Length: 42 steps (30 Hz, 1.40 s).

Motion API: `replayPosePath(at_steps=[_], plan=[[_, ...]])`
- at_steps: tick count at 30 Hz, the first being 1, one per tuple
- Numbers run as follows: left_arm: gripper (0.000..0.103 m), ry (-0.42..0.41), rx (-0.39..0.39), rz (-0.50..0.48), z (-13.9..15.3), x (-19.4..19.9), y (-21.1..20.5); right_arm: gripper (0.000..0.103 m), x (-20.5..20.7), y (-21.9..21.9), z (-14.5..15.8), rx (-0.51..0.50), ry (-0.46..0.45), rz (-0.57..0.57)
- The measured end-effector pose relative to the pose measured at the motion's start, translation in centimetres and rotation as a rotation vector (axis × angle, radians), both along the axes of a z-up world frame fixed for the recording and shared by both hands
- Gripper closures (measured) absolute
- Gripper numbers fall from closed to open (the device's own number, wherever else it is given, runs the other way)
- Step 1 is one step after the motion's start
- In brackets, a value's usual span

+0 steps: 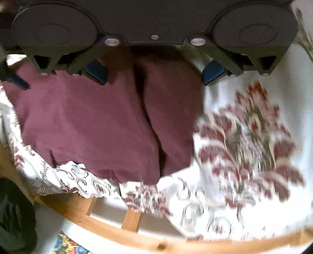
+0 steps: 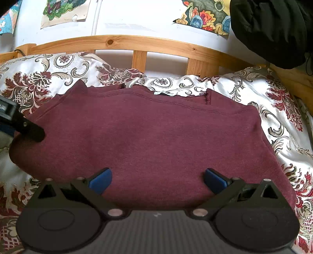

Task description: Fold small clothes

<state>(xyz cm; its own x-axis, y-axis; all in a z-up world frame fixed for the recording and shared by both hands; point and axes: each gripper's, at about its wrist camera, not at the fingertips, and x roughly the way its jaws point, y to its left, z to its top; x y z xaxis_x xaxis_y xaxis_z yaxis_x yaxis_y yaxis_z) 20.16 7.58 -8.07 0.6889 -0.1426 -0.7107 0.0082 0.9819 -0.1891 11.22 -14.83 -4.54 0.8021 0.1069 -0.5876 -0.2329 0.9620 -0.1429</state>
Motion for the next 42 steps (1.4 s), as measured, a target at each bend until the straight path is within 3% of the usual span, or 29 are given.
replayPosePath(at_steps=[7, 15, 19, 22, 26, 29, 31, 34, 36, 42], plan=[[0.001, -0.082, 0.009, -0.085, -1.6, 2.4, 0.6, 0.001, 0.1, -0.1, 0.0, 0.002, 0.002, 0.000], [0.001, -0.087, -0.090, -0.094, -1.5, 2.7, 2.0, 0.001, 0.0, -0.1, 0.1, 0.011, 0.005, -0.004], [0.014, -0.068, -0.221, -0.026, -1.1, 2.8, 3.6, 0.001, 0.0, -0.1, 0.1, 0.012, 0.005, -0.004], [0.033, -0.043, -0.255, 0.018, -1.1, 2.9, 4.4, 0.001, 0.0, -0.1, 0.1, 0.014, 0.006, -0.005], [0.042, -0.026, -0.313, 0.026, -1.2, 2.8, 4.9, 0.001, 0.0, -0.1, 0.0, 0.015, 0.007, -0.006], [0.040, -0.037, -0.307, 0.013, -1.0, 2.7, 4.7, 0.001, 0.0, -0.2, 0.0, 0.016, 0.008, -0.006], [0.026, -0.037, -0.323, 0.000, -0.9, 2.8, 4.5, 0.001, 0.1, -0.2, 0.0, 0.016, 0.008, -0.006], [0.021, -0.039, -0.340, -0.015, -0.8, 2.8, 4.1, 0.001, 0.1, -0.2, 0.0, 0.016, 0.008, -0.006], [0.021, -0.034, -0.311, -0.026, -0.9, 2.9, 3.7, 0.001, 0.1, -0.2, 0.1, 0.016, 0.009, -0.006], [0.035, -0.025, -0.209, -0.027, -1.0, 2.8, 2.7, 0.001, 0.1, -0.2, 0.1, 0.017, 0.010, -0.007]])
